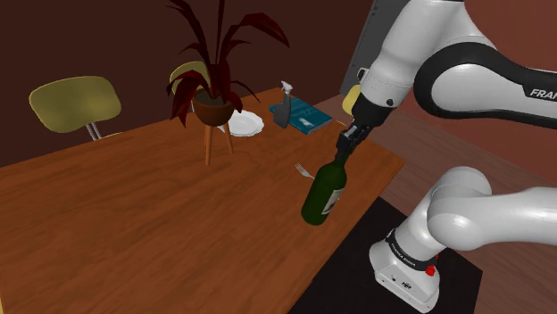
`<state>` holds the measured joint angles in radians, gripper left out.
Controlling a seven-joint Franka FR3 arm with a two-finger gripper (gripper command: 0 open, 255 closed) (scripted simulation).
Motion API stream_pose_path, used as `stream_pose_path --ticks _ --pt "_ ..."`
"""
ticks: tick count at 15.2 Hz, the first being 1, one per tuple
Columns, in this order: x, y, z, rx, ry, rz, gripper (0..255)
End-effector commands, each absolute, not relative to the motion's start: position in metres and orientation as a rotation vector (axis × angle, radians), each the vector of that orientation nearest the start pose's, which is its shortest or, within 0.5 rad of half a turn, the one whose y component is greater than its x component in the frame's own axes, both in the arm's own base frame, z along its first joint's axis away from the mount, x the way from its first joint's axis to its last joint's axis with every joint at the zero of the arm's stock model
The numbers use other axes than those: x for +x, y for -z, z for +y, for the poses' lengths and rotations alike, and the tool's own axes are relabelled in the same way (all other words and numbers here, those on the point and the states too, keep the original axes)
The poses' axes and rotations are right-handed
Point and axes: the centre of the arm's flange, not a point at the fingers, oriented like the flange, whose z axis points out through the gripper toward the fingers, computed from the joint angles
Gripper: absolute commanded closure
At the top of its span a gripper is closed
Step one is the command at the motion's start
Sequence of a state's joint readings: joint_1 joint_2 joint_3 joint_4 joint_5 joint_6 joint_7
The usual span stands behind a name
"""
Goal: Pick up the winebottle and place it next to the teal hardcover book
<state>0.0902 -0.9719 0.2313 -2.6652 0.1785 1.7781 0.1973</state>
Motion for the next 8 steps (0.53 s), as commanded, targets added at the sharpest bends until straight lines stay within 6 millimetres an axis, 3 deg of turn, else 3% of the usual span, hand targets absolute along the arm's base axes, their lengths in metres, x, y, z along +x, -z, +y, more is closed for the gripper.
stream_pose_path --ticks 1,8 --pt "0.259 -0.518 0.108 -3.138 0.119 -0.002 255" --pt "0.259 -0.555 0.108 -3.138 0.119 -0.002 255"
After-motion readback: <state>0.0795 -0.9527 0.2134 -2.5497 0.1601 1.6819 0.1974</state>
